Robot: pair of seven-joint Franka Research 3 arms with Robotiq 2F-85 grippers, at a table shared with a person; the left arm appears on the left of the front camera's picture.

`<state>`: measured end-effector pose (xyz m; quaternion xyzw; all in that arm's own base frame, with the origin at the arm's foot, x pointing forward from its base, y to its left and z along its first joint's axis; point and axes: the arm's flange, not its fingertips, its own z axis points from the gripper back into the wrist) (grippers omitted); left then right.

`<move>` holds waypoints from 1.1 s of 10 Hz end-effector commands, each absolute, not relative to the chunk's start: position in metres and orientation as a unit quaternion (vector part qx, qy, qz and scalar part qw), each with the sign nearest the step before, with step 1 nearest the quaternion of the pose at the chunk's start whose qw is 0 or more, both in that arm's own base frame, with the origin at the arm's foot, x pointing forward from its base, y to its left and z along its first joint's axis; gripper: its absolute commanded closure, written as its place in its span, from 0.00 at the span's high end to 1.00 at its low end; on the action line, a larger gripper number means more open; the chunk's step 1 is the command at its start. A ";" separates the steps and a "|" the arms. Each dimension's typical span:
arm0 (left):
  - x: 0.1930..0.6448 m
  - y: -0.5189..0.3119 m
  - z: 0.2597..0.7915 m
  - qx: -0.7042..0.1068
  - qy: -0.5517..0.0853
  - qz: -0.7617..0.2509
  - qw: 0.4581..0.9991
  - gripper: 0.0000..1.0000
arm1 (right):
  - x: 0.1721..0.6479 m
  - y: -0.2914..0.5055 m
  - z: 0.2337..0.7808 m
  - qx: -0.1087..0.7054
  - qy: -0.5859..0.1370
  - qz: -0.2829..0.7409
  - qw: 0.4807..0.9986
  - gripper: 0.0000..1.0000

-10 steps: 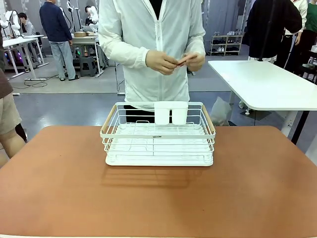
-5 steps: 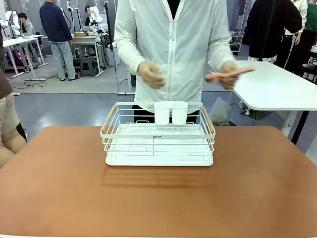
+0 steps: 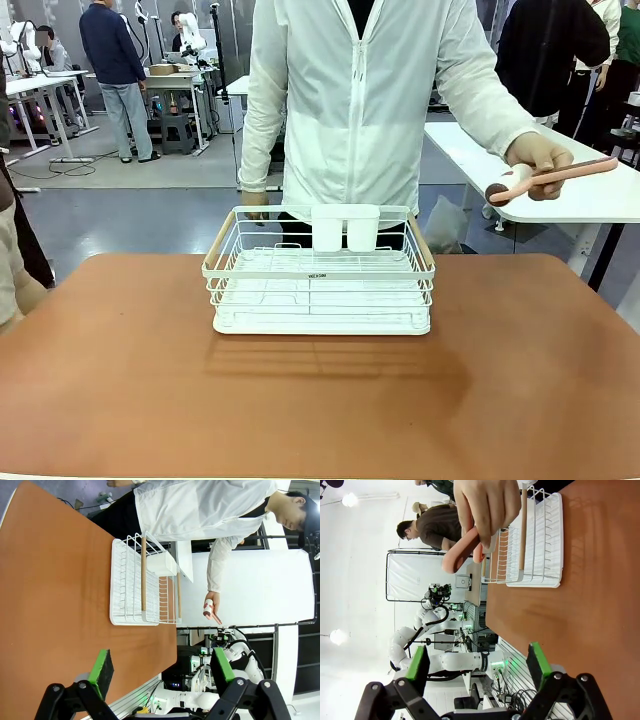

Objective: Clean the table.
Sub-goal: Pick up the Lint Roller when the human hands it over.

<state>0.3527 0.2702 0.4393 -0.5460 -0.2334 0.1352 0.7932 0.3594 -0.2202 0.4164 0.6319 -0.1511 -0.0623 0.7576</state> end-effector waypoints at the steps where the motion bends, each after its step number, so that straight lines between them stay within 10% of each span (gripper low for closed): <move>1: 0.352 0.272 0.441 -0.558 -0.238 0.137 0.783 1.00 | 0.360 -0.220 0.418 0.639 -0.157 -0.059 0.751 1.00; 5: 0.352 0.272 0.441 -0.558 -0.238 0.137 0.783 1.00 | 0.360 -0.220 0.416 0.632 -0.151 -0.063 0.758 1.00; 11: 0.352 0.272 0.441 -0.558 -0.238 0.137 0.783 1.00 | 0.308 -0.141 0.550 0.551 -0.095 -0.265 0.785 1.00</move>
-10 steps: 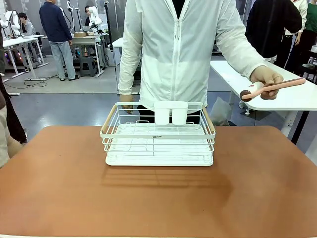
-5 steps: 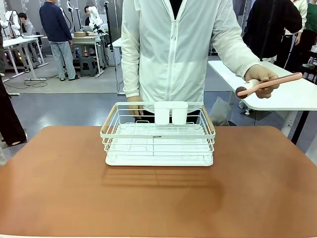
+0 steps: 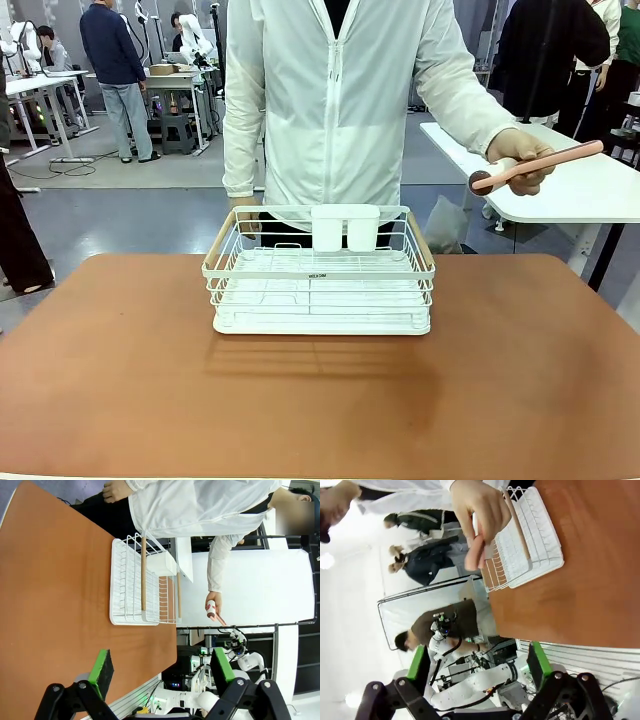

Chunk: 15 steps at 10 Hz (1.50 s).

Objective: Clean the table.
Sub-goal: Pick up the Lint Roller when the human hands it over.

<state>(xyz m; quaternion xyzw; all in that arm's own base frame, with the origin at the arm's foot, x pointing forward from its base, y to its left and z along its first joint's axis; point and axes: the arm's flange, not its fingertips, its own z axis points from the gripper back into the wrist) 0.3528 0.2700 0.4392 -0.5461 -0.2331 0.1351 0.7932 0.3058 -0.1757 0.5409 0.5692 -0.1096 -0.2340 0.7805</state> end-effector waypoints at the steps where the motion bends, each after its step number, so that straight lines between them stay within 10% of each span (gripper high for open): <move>1: 0.352 0.272 0.441 -0.558 -0.238 0.137 0.783 1.00 | 0.318 -0.119 0.554 0.524 -0.088 -0.279 0.800 1.00; 15: 0.352 0.272 0.441 -0.558 -0.238 0.137 0.783 1.00 | 0.405 -0.022 0.517 0.478 -0.121 -0.353 0.795 1.00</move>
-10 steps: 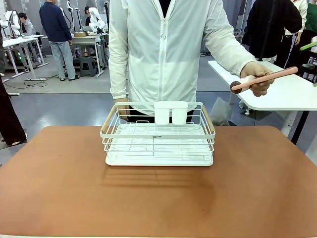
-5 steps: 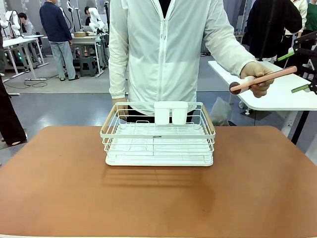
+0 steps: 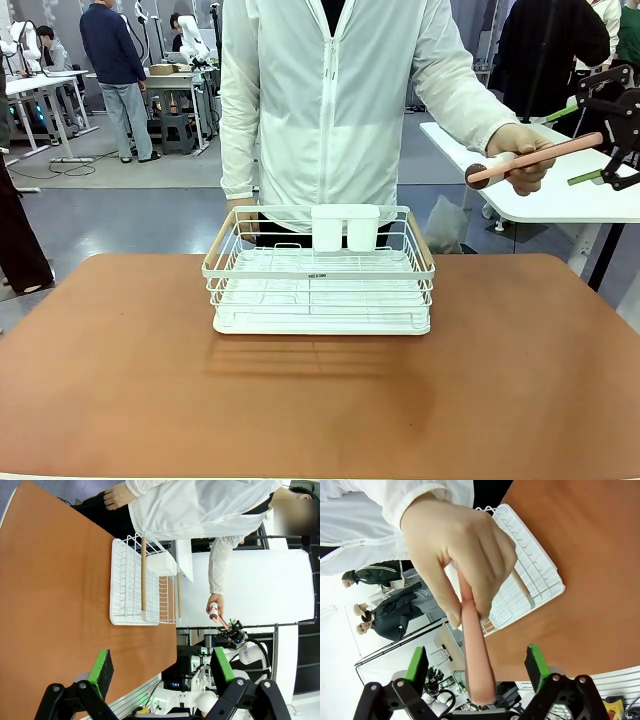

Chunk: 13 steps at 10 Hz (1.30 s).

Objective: Clean the table.
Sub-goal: Pick up the Lint Roller when the human hands it over.

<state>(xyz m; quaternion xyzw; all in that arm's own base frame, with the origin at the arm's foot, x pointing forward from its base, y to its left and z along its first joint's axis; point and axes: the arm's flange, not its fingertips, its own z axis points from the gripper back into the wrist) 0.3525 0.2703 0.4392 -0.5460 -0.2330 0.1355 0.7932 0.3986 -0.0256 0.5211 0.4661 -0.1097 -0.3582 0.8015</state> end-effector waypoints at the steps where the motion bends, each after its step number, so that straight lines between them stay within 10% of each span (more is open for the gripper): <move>1: 0.352 0.272 0.441 -0.558 -0.238 0.137 0.783 1.00 | 0.406 -0.021 0.516 0.479 -0.121 -0.352 0.795 1.00; 3: 0.352 0.272 0.441 -0.558 -0.238 0.137 0.783 1.00 | 0.412 -0.021 0.512 0.483 -0.122 -0.354 0.792 0.95; 10: 0.352 0.272 0.441 -0.558 -0.238 0.137 0.783 1.00 | 0.413 -0.025 0.512 0.488 -0.131 -0.344 0.791 0.24; 12: 0.352 0.272 0.441 -0.558 -0.238 0.137 0.783 1.00 | 0.414 -0.025 0.513 0.488 -0.130 -0.345 0.791 0.27; 13: 0.352 0.272 0.441 -0.558 -0.238 0.137 0.783 1.00 | 0.414 -0.025 0.513 0.488 -0.131 -0.345 0.791 0.00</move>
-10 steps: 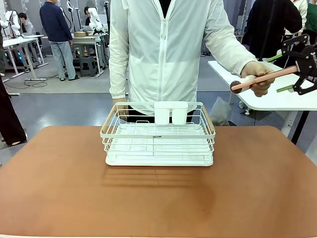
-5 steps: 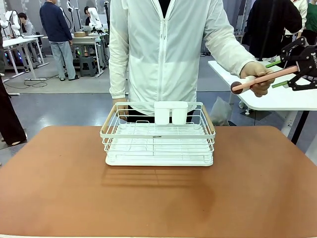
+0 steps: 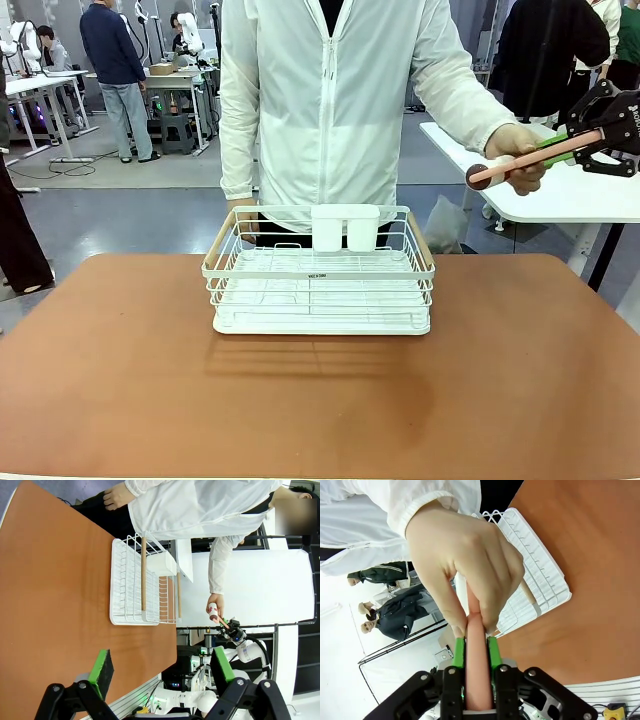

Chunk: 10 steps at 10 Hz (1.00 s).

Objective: Clean the table.
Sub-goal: Pick up the Lint Roller when the human hands it over, then clean the table with the Lint Roller when the human lifts the Dish drying rack.

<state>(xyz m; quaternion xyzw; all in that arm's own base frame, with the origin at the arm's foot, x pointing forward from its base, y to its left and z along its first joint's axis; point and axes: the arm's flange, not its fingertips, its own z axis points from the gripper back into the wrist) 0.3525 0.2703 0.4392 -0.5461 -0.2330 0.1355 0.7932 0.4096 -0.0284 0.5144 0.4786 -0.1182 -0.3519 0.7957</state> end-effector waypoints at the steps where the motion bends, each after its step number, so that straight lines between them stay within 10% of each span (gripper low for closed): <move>1: 0.352 0.272 0.441 -0.558 -0.238 0.137 0.783 1.00 | 0.414 -0.025 0.513 0.488 -0.131 -0.345 0.791 0.07; 10: 0.352 0.272 0.441 -0.558 -0.238 0.137 0.783 1.00 | 0.410 -0.028 0.514 0.479 -0.118 -0.352 0.796 0.00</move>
